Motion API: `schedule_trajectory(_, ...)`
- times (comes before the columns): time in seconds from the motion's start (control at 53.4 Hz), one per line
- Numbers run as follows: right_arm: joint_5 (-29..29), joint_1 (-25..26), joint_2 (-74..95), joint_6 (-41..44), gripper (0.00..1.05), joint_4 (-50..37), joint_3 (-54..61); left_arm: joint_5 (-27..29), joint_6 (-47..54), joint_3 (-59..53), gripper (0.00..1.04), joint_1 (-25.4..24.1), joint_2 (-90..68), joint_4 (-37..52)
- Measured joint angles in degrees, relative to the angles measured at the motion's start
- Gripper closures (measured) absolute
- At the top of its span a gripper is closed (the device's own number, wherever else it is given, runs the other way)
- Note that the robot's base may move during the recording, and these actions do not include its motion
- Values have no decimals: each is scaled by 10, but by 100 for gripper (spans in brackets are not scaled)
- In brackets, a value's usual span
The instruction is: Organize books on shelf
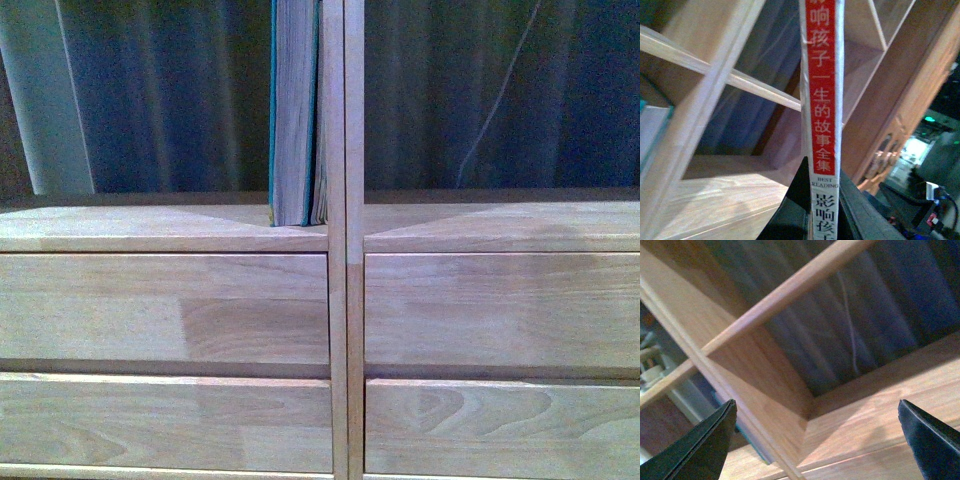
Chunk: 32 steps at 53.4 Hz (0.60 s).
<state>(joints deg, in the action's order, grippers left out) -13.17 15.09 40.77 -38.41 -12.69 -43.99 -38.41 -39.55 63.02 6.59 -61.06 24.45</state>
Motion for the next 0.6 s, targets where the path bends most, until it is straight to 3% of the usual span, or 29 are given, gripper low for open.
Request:
schedule_trajectory(0.225, -5, 42, 2, 0, 7, -10, 70, 89, 197, -45, 98, -65, 26, -49)
schedule_trajectory(0.449, -2, 28, 2, -10, 7, -19, 101, 155, 382, -64, 98, -122, 19, -64)
schedule_trajectory(0.599, 11, 10, 1, -12, 7, -22, 102, 160, 453, -68, 98, -138, -16, -57)
